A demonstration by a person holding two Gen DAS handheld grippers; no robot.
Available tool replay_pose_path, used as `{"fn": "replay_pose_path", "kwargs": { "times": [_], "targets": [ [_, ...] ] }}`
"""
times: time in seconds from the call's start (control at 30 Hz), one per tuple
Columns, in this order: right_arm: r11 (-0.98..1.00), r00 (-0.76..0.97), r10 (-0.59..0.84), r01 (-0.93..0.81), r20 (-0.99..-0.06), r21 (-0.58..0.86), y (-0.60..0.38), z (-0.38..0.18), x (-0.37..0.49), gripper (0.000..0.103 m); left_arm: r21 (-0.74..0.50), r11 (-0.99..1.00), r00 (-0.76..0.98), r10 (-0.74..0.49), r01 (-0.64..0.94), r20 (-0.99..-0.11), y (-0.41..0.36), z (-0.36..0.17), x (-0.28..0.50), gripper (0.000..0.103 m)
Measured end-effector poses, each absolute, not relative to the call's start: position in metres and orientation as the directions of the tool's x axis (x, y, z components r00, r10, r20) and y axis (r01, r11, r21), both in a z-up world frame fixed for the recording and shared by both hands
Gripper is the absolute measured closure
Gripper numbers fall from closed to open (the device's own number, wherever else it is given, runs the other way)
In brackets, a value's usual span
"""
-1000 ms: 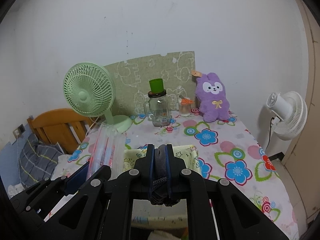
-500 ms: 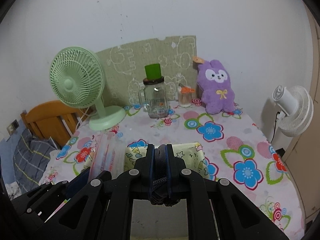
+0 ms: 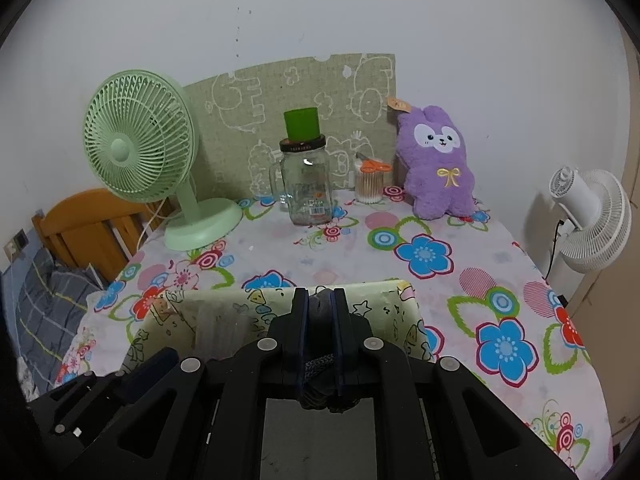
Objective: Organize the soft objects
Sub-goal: 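Open the left tool to drop the striped bag into the basket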
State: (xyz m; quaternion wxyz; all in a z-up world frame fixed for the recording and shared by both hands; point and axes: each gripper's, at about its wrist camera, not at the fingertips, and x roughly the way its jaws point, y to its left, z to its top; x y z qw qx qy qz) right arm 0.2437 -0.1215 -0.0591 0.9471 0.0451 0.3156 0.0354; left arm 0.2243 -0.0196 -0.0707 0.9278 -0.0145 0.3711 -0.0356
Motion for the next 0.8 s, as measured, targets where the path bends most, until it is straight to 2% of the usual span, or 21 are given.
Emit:
{"fn": "replay_pose_path", "kwargs": {
  "times": [0.03, 0.1, 0.2, 0.27, 0.33, 0.37, 0.47, 0.5, 0.63, 0.77, 0.8],
  "targets": [
    [0.993, 0.794, 0.097, -0.04, -0.6, 0.108, -0.121, -0.06, 0.244, 0.088, -0.054, 0.997, 0.721, -0.081, 0.06, -0.688, -0.02, -0.071, 0.224, 0.061],
    [0.993, 0.784, 0.099, -0.039, -0.613, 0.109, -0.122, -0.063, 0.246, 0.088, -0.059, 0.995, 0.719, -0.095, 0.075, -0.688, -0.021, -0.07, 0.224, 0.051],
    [0.993, 0.775, 0.106, -0.045, -0.623, 0.113, -0.122, -0.064, 0.247, 0.085, -0.055, 0.995, 0.721, -0.099, 0.085, -0.686, -0.025, -0.069, 0.223, 0.04],
    [0.992, 0.776, 0.109, -0.046, -0.621, 0.117, -0.123, -0.064, 0.246, 0.077, -0.049, 0.995, 0.726, -0.093, 0.081, -0.682, -0.025, -0.067, 0.222, 0.034],
    [0.993, 0.787, 0.1, -0.039, -0.609, 0.112, -0.124, -0.062, 0.243, 0.045, -0.055, 0.995, 0.727, -0.098, 0.082, -0.679, -0.025, -0.066, 0.221, 0.03],
    [0.993, 0.792, 0.097, -0.038, -0.603, 0.109, -0.124, -0.06, 0.242, 0.039, -0.06, 0.995, 0.726, -0.103, 0.085, -0.68, -0.025, -0.065, 0.22, 0.028],
    [0.996, 0.804, 0.083, -0.043, -0.588, 0.082, -0.123, -0.054, 0.235, 0.035, -0.061, 0.995, 0.727, -0.101, 0.081, -0.679, -0.026, -0.062, 0.219, 0.021],
    [0.996, 0.805, 0.08, -0.043, -0.588, 0.077, -0.123, -0.052, 0.234, 0.031, -0.058, 0.996, 0.73, -0.091, 0.07, -0.677, -0.025, -0.061, 0.218, 0.015],
    [0.996, 0.815, 0.083, -0.046, -0.574, 0.08, -0.126, -0.046, 0.226, 0.017, -0.069, 0.996, 0.737, -0.092, 0.062, -0.669, -0.024, -0.056, 0.214, 0.013],
    [0.996, 0.825, 0.083, -0.052, -0.558, 0.072, -0.128, -0.039, 0.219, 0.007, -0.051, 0.997, 0.747, -0.073, 0.052, -0.66, -0.026, -0.05, 0.207, 0.001],
    [0.995, 0.825, 0.092, -0.061, -0.558, 0.074, -0.127, -0.038, 0.217, 0.002, -0.039, 0.998, 0.756, -0.062, 0.048, -0.652, -0.026, -0.048, 0.204, 0.001]
  ]
}}
